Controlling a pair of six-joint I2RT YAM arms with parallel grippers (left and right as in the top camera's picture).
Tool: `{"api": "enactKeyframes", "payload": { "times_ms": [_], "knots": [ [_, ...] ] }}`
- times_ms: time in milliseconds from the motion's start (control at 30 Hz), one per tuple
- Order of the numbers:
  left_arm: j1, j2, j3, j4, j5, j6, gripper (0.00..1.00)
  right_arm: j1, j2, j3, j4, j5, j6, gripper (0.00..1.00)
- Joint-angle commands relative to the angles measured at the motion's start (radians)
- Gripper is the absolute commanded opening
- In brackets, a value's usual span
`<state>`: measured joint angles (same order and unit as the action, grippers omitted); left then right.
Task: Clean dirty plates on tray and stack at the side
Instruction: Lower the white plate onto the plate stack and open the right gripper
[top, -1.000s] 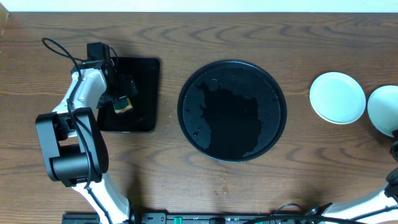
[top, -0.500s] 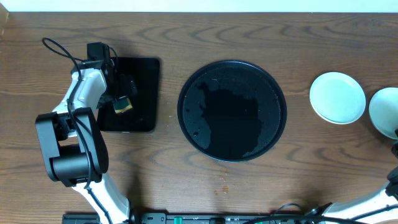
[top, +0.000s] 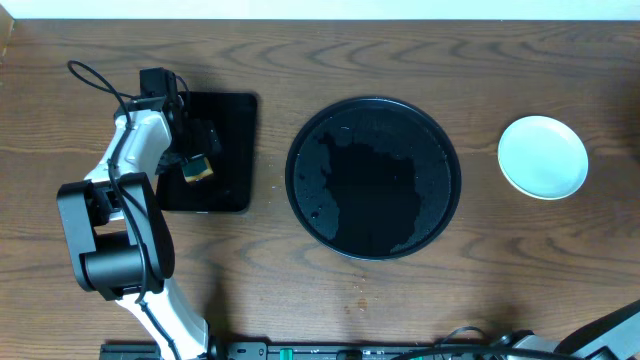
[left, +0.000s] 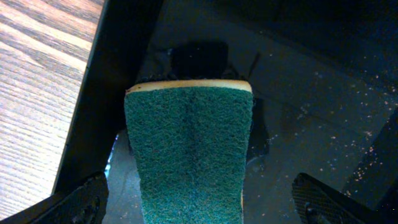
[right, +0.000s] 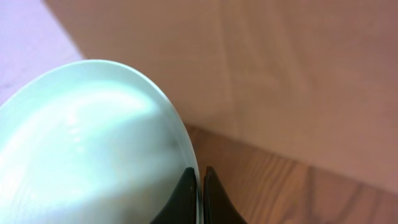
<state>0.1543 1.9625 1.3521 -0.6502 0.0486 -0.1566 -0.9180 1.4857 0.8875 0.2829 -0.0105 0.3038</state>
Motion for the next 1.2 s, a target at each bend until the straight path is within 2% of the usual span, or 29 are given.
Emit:
{"api": "enactKeyframes", "payload": {
  "times_ms": [0, 133, 267, 567, 600, 633, 667, 733, 933, 1100, 1167],
  "knots": [
    [0.003, 0.011, -0.002, -0.003, -0.009, 0.006, 0.94, 0.077, 0.032, 0.001, -0.086, -0.128, 0.069, 0.01],
    [0.003, 0.011, -0.002, -0.003, -0.008, 0.006, 0.94, 0.216, 0.106, 0.001, -0.13, -0.124, 0.009, 0.01],
    [0.002, 0.011, -0.002, -0.003, -0.008, 0.006, 0.94, 0.338, 0.207, 0.001, -0.13, -0.025, 0.002, 0.01],
    [0.003, 0.011, -0.002, -0.003, -0.008, 0.006, 0.94, 0.385, 0.345, 0.001, -0.077, 0.04, -0.027, 0.02],
    [0.003, 0.011, -0.002, -0.003, -0.008, 0.006, 0.94, 0.385, 0.344, 0.001, -0.078, 0.04, -0.045, 0.18],
    [0.003, 0.011, -0.002, -0.003, -0.008, 0.006, 0.94, 0.385, 0.34, 0.001, -0.078, 0.032, -0.063, 0.51],
    [0.003, 0.011, -0.002, -0.003, -0.008, 0.006, 0.94, 0.385, 0.332, 0.001, -0.081, 0.016, -0.091, 0.99],
    [0.003, 0.011, -0.002, -0.003, -0.008, 0.006, 0.94, 0.385, 0.299, 0.001, -0.092, -0.028, -0.157, 0.99],
    [0.003, 0.011, -0.002, -0.003, -0.008, 0.006, 0.94, 0.42, 0.095, 0.002, -0.201, -0.062, -0.164, 0.99],
    [0.003, 0.011, -0.002, -0.003, -0.009, 0.006, 0.94, 0.518, -0.137, 0.002, -0.428, -0.087, -0.166, 0.99],
    [0.003, 0.011, -0.002, -0.003, -0.008, 0.006, 0.94, 0.582, -0.219, 0.002, -0.525, -0.116, -0.232, 0.99]
  ]
}}
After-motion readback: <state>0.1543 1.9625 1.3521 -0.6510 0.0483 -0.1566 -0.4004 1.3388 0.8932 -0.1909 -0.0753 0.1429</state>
